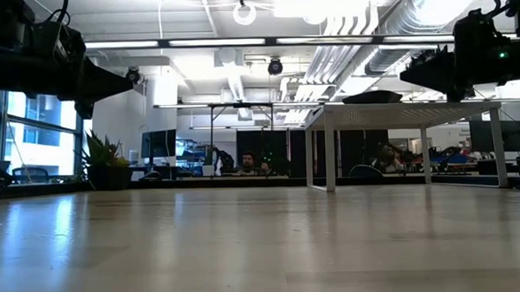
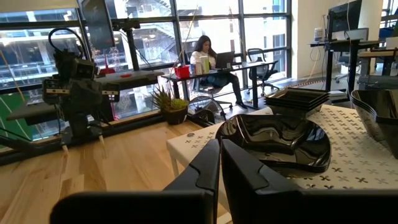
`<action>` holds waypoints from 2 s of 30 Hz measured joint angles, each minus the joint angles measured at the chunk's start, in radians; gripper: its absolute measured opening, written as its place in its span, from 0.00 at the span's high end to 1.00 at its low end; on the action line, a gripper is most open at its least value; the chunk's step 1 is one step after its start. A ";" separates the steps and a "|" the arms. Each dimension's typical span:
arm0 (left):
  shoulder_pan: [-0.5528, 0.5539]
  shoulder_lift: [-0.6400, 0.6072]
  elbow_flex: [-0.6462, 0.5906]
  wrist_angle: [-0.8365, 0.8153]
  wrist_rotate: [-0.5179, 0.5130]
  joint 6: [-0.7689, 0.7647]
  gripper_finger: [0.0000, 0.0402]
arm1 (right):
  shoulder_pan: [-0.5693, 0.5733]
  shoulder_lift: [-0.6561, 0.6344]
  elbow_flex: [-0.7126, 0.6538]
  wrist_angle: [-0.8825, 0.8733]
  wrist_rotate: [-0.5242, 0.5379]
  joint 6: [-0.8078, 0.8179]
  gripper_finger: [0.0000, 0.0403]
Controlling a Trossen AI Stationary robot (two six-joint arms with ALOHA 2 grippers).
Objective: Pick & Place Mini shaped plates
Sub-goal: Return to Home Position
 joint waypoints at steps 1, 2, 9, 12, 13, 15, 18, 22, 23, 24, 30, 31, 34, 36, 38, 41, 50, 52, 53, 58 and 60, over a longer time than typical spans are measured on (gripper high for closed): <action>0.000 0.000 0.000 0.000 0.000 0.000 1.00 | 0.000 0.000 0.000 0.000 0.000 0.000 0.97; 0.000 0.000 0.000 0.000 0.000 0.000 1.00 | 0.000 0.000 0.000 0.000 0.000 0.000 0.97; -0.030 0.009 0.000 0.003 -0.014 0.000 1.00 | 0.000 0.000 0.000 0.000 0.000 0.000 0.97; -0.115 0.037 0.001 -0.003 -0.025 0.000 1.00 | 0.000 0.000 0.000 0.000 0.000 0.000 0.97; -0.139 0.041 0.004 -0.008 -0.020 0.000 1.00 | 0.000 0.000 0.000 0.000 0.000 0.000 0.97; -0.173 0.049 0.004 -0.008 -0.004 0.000 1.00 | 0.000 0.000 0.000 0.000 0.000 0.000 0.97; -0.206 0.052 0.004 -0.007 0.017 0.000 1.00 | 0.000 0.000 0.000 0.000 0.000 0.000 0.97; -0.218 0.051 0.004 -0.007 0.023 0.000 1.00 | 0.000 0.000 0.000 0.000 0.000 0.000 0.97; -0.217 0.051 0.005 -0.007 0.023 0.000 1.00 | 0.000 0.000 0.000 0.000 0.000 0.000 0.97; -0.216 0.051 0.005 -0.007 0.022 0.000 1.00 | 0.000 0.000 0.000 0.000 0.000 0.000 0.97; -0.216 0.051 0.005 -0.008 0.023 0.000 1.00 | 0.000 0.000 0.000 0.000 0.000 0.000 0.97; -0.216 0.051 0.005 -0.008 0.023 0.000 1.00 | 0.000 0.000 0.000 0.000 0.000 0.000 0.97; -0.216 0.051 0.005 -0.008 0.023 0.000 1.00 | 0.000 0.000 0.000 0.000 0.000 0.000 0.97; -0.216 0.051 0.005 -0.008 0.023 0.000 1.00 | 0.000 0.000 -0.001 0.000 0.000 0.000 0.97; -0.216 0.051 0.005 -0.008 0.023 0.000 1.00 | 0.000 0.000 -0.001 0.000 0.000 0.000 0.97; -0.216 0.051 0.005 -0.009 0.024 0.000 1.00 | 0.000 0.000 -0.001 0.000 0.000 0.000 0.97; -0.216 0.051 0.005 -0.009 0.026 0.000 1.00 | 0.000 0.000 -0.001 0.000 0.000 0.000 0.97; -0.216 0.051 0.005 -0.009 0.026 0.000 1.00 | 0.000 0.000 -0.001 0.000 0.000 0.000 0.97; -0.216 0.051 0.005 -0.009 0.026 0.000 1.00 | 0.000 0.000 -0.001 0.000 0.000 0.000 0.97; -0.216 0.051 0.005 -0.009 0.025 0.000 1.00 | 0.000 0.000 -0.001 0.000 0.000 0.000 0.97; -0.216 0.051 0.005 -0.009 0.026 0.000 1.00 | 0.000 0.000 -0.001 0.000 0.000 0.000 0.97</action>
